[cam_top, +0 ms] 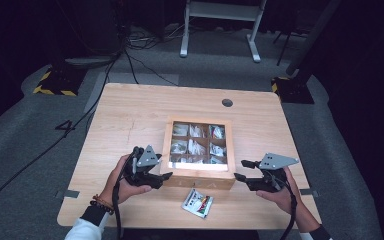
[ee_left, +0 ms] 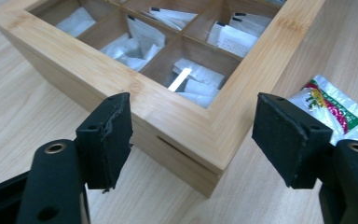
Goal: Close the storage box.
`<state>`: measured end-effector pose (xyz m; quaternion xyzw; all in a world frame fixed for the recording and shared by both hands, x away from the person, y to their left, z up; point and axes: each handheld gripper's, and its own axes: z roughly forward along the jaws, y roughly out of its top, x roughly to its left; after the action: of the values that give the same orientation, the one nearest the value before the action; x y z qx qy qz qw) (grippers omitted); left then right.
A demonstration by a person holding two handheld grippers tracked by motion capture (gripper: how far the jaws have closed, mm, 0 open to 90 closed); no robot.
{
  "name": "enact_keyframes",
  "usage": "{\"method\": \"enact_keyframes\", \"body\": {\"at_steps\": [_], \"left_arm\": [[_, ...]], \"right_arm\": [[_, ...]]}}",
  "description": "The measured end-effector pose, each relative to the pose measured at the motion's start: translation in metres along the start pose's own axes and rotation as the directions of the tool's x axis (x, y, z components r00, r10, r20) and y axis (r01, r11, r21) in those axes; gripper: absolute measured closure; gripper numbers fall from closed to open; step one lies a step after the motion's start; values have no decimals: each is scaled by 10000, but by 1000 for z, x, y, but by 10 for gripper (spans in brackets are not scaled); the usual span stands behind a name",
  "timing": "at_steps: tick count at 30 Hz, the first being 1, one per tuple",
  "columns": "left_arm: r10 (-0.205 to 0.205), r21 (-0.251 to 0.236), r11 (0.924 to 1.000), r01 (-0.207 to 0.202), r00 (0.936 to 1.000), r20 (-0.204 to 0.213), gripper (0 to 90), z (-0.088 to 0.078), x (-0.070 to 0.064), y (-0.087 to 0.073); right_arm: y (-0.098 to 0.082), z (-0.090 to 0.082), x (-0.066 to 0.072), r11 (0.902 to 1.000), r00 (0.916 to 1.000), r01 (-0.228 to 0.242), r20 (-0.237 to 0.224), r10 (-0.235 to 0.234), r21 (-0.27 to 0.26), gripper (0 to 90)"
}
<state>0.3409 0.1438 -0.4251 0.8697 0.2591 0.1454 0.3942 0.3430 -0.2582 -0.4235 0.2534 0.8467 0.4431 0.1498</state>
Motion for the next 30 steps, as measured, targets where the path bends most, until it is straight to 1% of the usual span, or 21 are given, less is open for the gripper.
{"method": "enact_keyframes", "body": {"at_steps": [5,6,7,8,10,12,13,14,15,16,17,18,19,21,22,24,26,28,29,30], "left_arm": [[-218,-355,9992,202,9988,-436,279,-10,4,-2],[-275,-413,9988,253,9982,-529,276,-12,5,-3],[-324,-454,9985,298,9977,-591,276,-13,5,-4],[-291,-372,9990,265,9970,-717,267,-15,6,-6],[-286,-277,9993,261,9954,-918,264,-17,9,-9],[-371,-256,9991,345,9936,-1070,253,-18,10,-13],[-438,-111,9990,427,9919,-1197,248,-19,13,-17],[-438,-111,9990,427,9919,-1197,246,-19,13,-17],[-444,-53,9990,441,9913,-1238,246,-20,15,-19],[-501,44,9987,512,9895,-1359,235,-20,16,-23],[-501,44,9987,512,9895,-1359,234,-20,16,-23],[-444,183,9987,476,9878,-1494,230,-20,18,-26],[-444,183,9987,476,9878,-1494,224,-20,18,-26],[-541,300,9978,596,9855,-1607,221,-19,20,-31],[-550,338,9976,612,9854,-1609,219,-19,21,-34],[-589,352,9972,658,9836,-1704,216,-18,22,-37],[-584,480,9965,679,9825,-1770,207,-18,23,-41],[-505,669,9956,655,9774,-2053,203,-17,23,-44],[-457,821,9945,645,9759,-2135,197,-16,24,-45],[-487,863,9939,685,9756,-2140,196,-15,24,-47]], "right_arm": [[1,-5,-4,10000,9999,-64,108,65,-61,433],[0,-7,-6,10000,9992,-80,379,81,-13,424],[0,-7,-6,10000,9992,-80,379,81,-13,424],[-1,-9,-10,9999,9984,-111,555,109,32,409],[-2,-10,-11,9999,9980,-124,623,120,64,405],[-3,-12,-14,9996,9973,-272,677,269,48,394],[-4,-13,-16,9996,9969,-279,743,272,76,381],[-4,-13,-16,9996,9969,-279,743,272,76,381],[-5,-14,-17,9996,9967,-253,776,243,124,374],[-6,-14,-18,9996,9951,-84,992,57,260,357],[-6,-14,-18,9996,9951,-84,992,57,260,357],[-8,-14,-19,9992,9933,-6,1157,-41,405,342],[-8,-14,-19,9992,9933,-6,1157,-41,405,342],[-10,-14,-21,9990,9938,1,1107,-51,452,335],[-11,-14,-21,9989,9933,28,1149,-83,478,331],[-13,-14,-23,9982,9915,84,1293,-160,595,319],[-17,-14,-25,9960,9876,157,1545,-293,884,316],[-19,-14,-25,9956,9872,150,1570,-295,928,313],[-21,-15,-26,9956,9879,148,1525,-289,927,306],[-22,-15,-27,9952,9872,128,1569,-280,973,303]]}}
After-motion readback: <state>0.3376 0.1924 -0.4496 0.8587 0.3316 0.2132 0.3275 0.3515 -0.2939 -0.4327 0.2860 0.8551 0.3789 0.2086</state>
